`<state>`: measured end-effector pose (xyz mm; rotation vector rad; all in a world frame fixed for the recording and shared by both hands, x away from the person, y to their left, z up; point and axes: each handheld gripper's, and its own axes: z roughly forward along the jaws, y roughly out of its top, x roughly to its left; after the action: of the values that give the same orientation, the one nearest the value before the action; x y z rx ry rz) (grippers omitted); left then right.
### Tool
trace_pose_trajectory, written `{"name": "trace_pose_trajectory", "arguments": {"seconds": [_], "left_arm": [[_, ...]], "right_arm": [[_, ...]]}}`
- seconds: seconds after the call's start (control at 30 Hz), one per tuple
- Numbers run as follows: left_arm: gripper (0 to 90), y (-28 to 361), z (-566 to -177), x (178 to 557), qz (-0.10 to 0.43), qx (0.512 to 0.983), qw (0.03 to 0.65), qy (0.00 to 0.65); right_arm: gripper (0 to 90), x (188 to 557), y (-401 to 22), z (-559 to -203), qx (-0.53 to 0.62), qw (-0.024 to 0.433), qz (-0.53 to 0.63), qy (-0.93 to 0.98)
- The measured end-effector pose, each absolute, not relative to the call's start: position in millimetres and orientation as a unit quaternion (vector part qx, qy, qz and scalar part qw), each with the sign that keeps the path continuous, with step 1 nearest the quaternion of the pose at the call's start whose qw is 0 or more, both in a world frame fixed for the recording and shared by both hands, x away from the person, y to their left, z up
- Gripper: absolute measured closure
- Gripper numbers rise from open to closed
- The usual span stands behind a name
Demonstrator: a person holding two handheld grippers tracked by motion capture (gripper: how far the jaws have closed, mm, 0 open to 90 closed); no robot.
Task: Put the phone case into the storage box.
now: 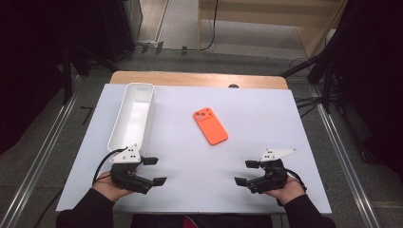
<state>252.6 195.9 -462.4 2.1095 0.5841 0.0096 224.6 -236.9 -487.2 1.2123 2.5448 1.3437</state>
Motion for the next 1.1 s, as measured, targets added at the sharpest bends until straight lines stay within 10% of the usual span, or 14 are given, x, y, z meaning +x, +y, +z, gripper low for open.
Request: {"name": "trace_pose_trajectory", "arguments": {"seconds": [1.1], "left_arm": [[21.8, 196.1, -462.5, 253.3, -0.001, 0.857, 0.458, 0.237]], "right_arm": [[14.5, 273.6, -245.7, -465.9, 0.432, 0.046, 0.447, 0.782]]}}
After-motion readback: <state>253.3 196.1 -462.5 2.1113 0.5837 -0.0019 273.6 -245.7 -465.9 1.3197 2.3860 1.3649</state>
